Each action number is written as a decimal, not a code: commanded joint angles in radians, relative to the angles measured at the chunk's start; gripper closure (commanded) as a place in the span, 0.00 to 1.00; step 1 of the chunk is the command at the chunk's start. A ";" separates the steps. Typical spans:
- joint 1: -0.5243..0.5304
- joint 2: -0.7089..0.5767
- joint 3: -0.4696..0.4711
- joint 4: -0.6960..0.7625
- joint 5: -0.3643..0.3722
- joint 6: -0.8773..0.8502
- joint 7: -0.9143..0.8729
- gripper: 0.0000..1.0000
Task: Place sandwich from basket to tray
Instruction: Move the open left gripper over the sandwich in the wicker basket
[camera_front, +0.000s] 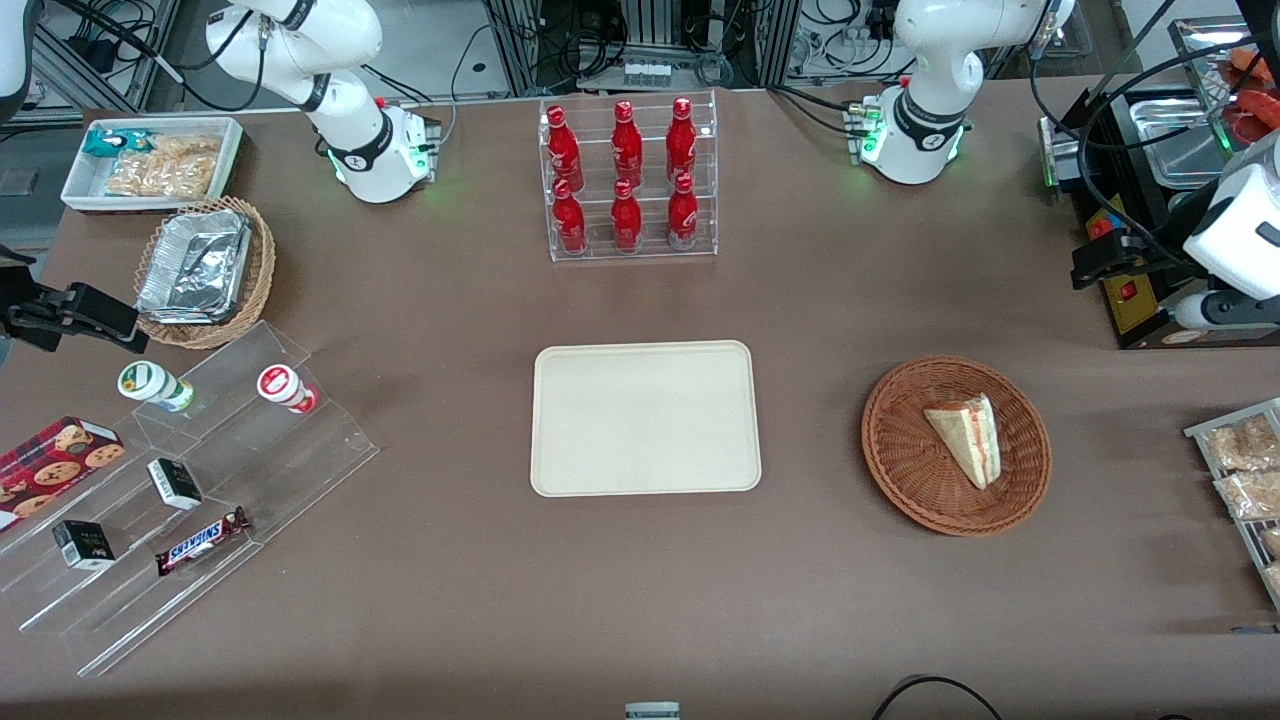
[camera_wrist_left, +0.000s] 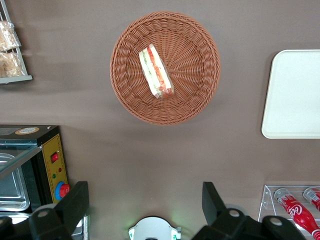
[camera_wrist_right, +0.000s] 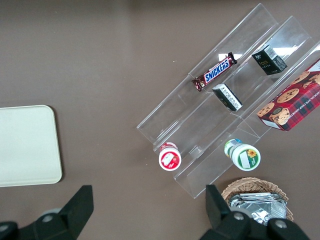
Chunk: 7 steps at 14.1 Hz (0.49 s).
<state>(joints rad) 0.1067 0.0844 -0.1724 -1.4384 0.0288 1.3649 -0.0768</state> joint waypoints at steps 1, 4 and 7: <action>-0.001 0.008 -0.002 -0.016 0.002 0.003 0.014 0.00; 0.001 0.049 -0.002 -0.046 0.002 0.008 0.020 0.00; 0.002 0.093 -0.002 -0.106 0.008 0.081 0.022 0.00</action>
<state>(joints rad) 0.1067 0.1541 -0.1730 -1.5083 0.0288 1.3964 -0.0718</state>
